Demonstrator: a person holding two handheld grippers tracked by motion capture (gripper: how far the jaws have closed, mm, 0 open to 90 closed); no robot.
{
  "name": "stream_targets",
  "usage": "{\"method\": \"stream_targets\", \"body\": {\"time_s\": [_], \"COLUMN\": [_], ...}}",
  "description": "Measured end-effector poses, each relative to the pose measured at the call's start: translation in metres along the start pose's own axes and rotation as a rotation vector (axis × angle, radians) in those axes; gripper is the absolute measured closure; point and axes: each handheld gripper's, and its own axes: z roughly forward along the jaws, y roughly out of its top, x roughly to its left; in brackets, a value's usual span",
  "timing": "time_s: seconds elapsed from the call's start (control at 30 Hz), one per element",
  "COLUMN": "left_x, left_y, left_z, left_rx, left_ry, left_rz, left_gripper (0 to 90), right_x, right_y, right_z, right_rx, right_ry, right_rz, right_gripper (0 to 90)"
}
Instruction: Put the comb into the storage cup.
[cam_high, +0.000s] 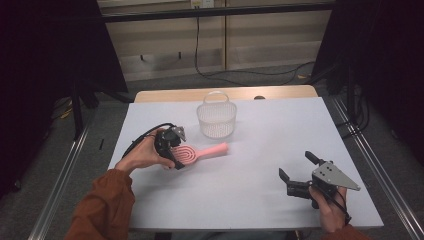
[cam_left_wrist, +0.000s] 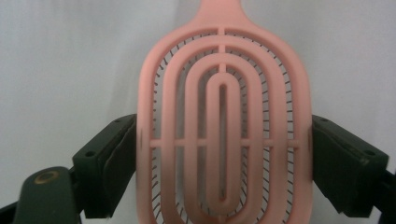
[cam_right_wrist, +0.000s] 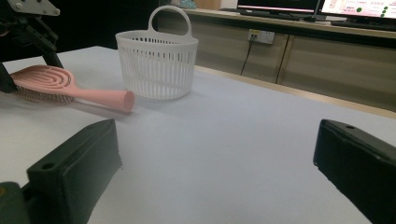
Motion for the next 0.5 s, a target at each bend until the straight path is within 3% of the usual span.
{"method": "stream_targets", "body": {"time_s": [0.2,0.23,0.33,0.5], "left_x": [-0.0002,-0.0014,-0.0005,0.0], "left_y": [0.0022,0.0021,0.0036,0.0026], "left_z": [0.0012,0.0024,0.0037,0.0036], "left_rx": [0.014,-0.001,0.03,0.024], "left_ry": [0.003,0.006,0.003,0.008], "left_rz": [0.032,0.011,0.043,0.027], "left_gripper": [17.5,17.5,18.2,18.8], "right_x": [0.0,0.0,0.0,-0.0001], "right_y": [0.0,0.0,0.0,0.0], "right_z": [0.0001,0.0001,0.0,0.0], "right_rx": [0.002,0.003,0.002,0.003], "right_ry": [-0.001,-0.001,-0.001,0.0], "right_rz": [-0.003,-0.003,-0.003,-0.002], "right_gripper": [0.0,0.0,0.0,0.0]}}
